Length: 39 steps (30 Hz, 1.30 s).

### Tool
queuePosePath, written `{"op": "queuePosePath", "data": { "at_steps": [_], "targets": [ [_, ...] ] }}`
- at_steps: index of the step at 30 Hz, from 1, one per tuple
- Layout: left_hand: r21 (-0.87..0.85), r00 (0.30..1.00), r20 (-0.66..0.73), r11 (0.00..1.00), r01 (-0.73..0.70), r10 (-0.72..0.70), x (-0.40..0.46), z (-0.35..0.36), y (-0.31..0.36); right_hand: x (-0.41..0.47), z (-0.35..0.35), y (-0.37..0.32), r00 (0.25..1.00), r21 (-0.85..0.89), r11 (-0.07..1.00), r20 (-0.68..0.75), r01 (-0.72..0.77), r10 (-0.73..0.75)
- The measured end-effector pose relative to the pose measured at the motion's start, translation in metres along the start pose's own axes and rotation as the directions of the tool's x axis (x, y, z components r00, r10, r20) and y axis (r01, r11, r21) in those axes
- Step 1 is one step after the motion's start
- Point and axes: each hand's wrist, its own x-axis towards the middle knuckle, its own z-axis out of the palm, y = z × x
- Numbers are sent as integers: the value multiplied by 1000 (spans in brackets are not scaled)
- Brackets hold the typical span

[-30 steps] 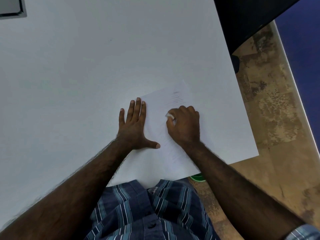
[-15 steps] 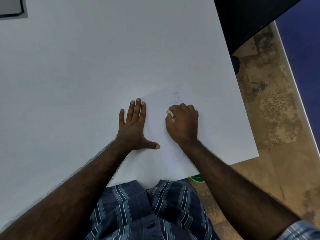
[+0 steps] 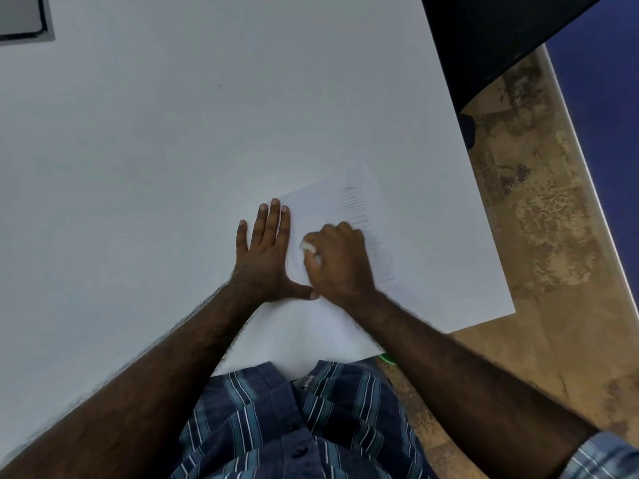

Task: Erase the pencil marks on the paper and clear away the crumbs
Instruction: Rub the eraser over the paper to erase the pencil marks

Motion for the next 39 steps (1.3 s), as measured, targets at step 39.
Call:
{"op": "queuePosePath", "data": {
  "at_steps": [39],
  "targets": [
    [0,999,-33,1000,-5,5,0,1,-2,39,-11,24,970,129,971,-110,-203,218]
  ]
}}
